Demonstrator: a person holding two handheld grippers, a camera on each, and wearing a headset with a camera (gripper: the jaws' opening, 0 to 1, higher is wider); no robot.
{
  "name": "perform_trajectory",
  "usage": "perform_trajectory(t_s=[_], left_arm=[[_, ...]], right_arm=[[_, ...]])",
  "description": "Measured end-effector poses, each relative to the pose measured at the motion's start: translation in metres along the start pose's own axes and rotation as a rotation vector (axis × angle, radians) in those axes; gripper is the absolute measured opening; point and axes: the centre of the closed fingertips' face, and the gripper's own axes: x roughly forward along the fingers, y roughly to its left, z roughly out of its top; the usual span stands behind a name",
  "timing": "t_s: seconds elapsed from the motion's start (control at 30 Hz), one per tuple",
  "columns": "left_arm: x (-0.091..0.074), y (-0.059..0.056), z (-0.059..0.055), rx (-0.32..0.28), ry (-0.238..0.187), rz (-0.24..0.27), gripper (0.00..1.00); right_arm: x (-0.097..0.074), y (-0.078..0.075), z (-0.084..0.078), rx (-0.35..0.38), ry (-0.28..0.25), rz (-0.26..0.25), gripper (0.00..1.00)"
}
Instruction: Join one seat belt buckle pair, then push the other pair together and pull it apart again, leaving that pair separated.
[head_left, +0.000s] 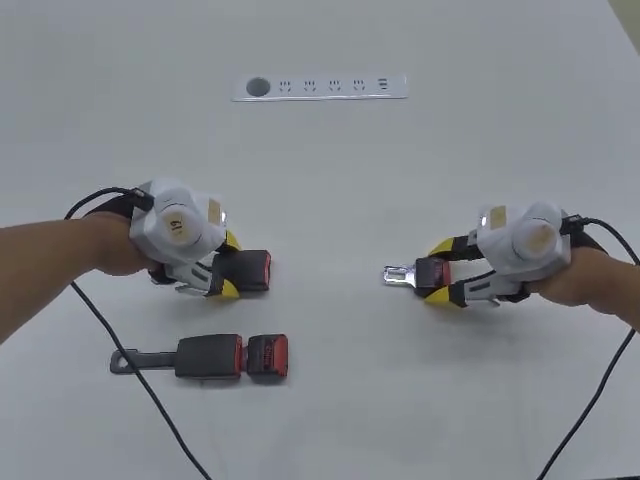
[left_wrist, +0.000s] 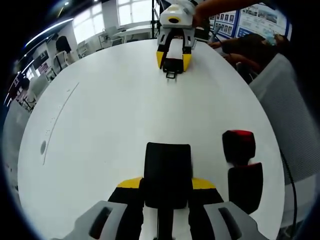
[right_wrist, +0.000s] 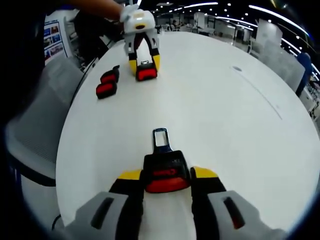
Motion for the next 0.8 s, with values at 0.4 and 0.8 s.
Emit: perform_trajectory(t_s=[0.4, 0.8], left_arm=[[-0.019, 0.0, 0.015, -0.151, -0.085, 0.071, 0.49], [-0.08, 0.016, 0.015, -0.526, -0.332, 0.389, 0.91]], right_arm=[[-0.016, -0.011, 0.019, 0.055, -0.108, -0.168, 0.65], [-0.034, -0.012, 0.034, 0.329, -0.301, -0.443, 0.83]])
